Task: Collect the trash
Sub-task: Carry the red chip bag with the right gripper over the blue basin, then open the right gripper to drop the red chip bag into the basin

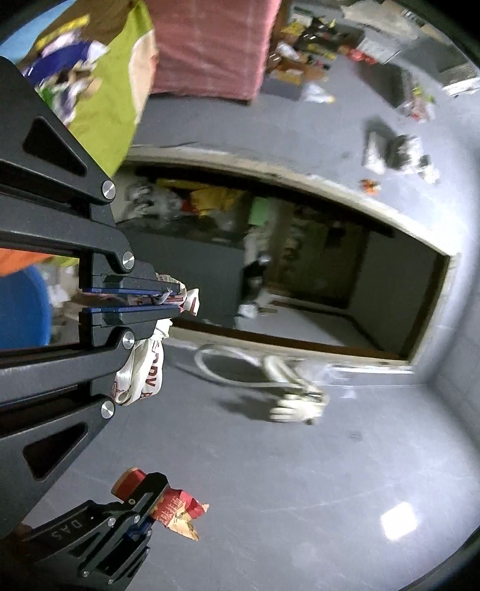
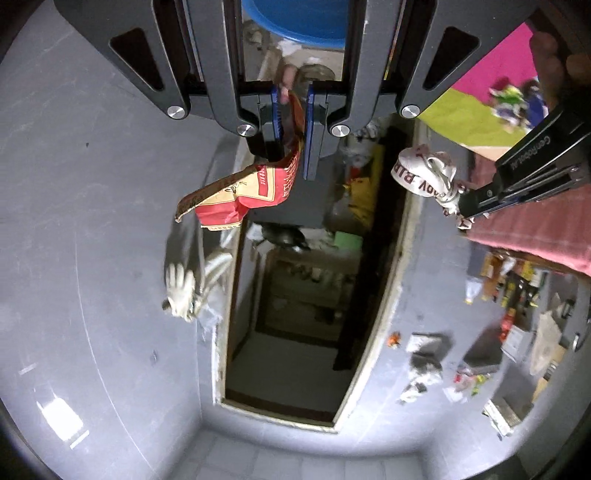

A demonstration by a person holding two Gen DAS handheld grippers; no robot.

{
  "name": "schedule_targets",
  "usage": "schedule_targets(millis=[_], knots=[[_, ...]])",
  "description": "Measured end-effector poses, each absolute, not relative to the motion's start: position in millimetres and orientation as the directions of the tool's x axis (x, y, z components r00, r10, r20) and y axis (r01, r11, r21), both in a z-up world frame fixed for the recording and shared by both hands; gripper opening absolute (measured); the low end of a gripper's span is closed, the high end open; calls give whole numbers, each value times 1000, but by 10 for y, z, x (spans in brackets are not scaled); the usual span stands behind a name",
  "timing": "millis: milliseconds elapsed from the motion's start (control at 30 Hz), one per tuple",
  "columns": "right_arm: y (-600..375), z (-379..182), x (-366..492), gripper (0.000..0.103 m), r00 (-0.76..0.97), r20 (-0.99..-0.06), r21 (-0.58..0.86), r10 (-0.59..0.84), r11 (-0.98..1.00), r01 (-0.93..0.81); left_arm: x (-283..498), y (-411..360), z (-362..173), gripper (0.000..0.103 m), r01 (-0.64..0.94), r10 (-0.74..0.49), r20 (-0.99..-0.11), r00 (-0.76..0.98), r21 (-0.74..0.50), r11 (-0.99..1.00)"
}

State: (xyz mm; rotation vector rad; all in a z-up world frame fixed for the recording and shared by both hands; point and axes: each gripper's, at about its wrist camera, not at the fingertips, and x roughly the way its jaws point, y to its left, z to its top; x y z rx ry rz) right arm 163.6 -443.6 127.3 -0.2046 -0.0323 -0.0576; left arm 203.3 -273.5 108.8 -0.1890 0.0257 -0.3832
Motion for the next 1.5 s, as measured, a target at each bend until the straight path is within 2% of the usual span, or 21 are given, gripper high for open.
schedule_targets(millis=[167,267,467,600,767,900,1000,1100,1200,1400,1467,1500], knots=[[-4717,925,1976,8,993,-101,-150,-57,988,41,2537,-3052,796,3,361,-398,-199,896,-197,912],[-4877,664,2213,8,974,-221,-95,-44,995,23,2765,-3193,617,3,367,-409,-300,862,-188,911],[-5069,316,2506,9,914,-407,1,-2,1000,2,3041,-3333,378,3,379,-413,-411,813,-167,910],[-5134,241,2624,12,882,-472,29,21,1000,-8,3157,-3363,263,9,387,-419,-464,780,-168,907],[-5208,243,2719,25,856,-515,46,38,999,-17,3178,-3295,160,10,373,-420,-495,761,-196,907],[-5247,284,2784,25,840,-538,72,69,997,-36,3161,-3223,207,11,361,-422,-495,759,-219,906],[-5263,296,2818,26,822,-557,108,117,992,-68,3128,-3156,258,19,354,-424,-485,765,-233,906],[-5248,308,2858,32,799,-583,124,145,988,-89,3085,-3052,307,21,341,-421,-472,775,-248,907],[-5205,322,2899,44,775,-611,135,160,986,-97,3050,-2960,367,21,333,-413,-458,787,-249,910],[-5116,383,2950,49,741,-651,142,165,985,-95,2998,-2778,455,22,307,-397,-451,799,-262,915],[-5100,364,2988,62,717,-673,166,179,982,-90,2986,-2709,475,22,299,-392,-448,803,-266,916],[-5101,354,3001,64,711,-678,179,186,980,-86,2968,-2669,486,22,298,-392,-445,805,-267,916]])
